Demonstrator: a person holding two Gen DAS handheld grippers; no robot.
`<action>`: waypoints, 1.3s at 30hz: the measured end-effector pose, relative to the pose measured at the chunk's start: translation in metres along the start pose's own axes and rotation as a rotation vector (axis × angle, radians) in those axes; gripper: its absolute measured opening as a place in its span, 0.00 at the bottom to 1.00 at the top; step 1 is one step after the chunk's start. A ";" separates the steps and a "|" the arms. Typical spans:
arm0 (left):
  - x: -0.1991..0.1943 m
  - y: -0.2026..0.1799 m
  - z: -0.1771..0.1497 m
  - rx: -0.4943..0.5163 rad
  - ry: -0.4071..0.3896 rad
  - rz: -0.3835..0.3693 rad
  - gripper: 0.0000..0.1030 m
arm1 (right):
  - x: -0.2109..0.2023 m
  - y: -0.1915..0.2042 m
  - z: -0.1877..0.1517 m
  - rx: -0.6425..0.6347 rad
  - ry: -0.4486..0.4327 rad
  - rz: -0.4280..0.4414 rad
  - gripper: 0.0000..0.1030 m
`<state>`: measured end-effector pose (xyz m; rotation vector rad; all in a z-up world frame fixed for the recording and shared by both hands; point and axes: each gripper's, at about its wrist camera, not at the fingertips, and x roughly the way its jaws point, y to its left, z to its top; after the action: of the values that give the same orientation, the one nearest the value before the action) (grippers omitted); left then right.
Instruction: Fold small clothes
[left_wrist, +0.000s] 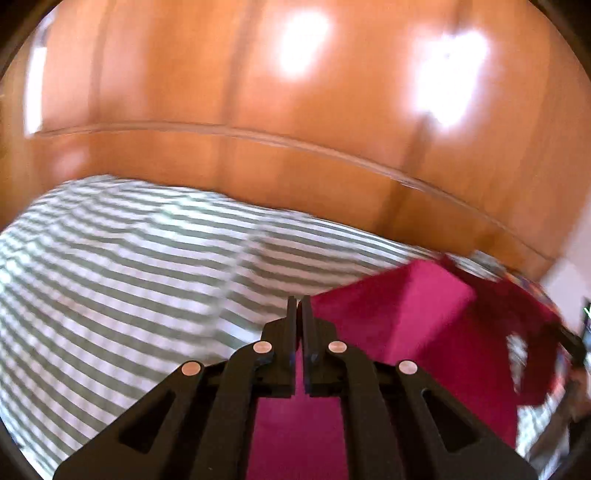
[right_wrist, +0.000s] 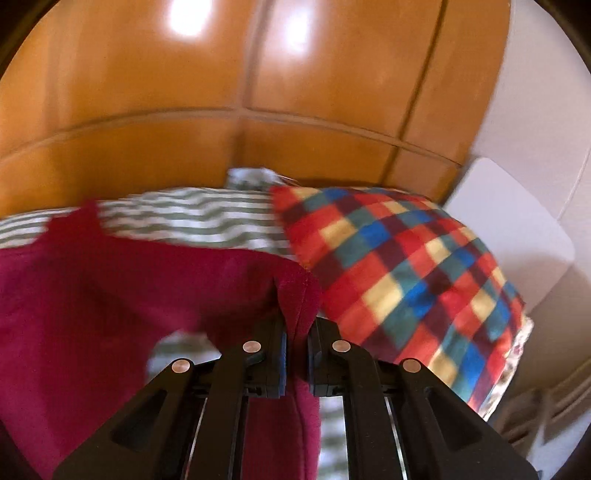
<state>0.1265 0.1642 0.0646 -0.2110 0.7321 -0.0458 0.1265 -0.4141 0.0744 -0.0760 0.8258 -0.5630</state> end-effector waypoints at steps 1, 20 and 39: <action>0.009 0.007 0.008 -0.013 0.002 0.045 0.01 | 0.018 -0.002 0.008 0.003 0.022 -0.041 0.07; 0.008 0.012 -0.055 0.054 0.153 -0.094 0.59 | -0.030 -0.008 -0.063 0.027 0.138 0.256 0.86; -0.055 -0.024 -0.132 0.013 0.237 -0.431 0.03 | -0.130 0.065 -0.136 -0.141 0.170 0.661 0.10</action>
<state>-0.0019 0.1241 0.0103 -0.3526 0.9108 -0.4925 -0.0118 -0.2729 0.0509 0.1161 0.9920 0.1147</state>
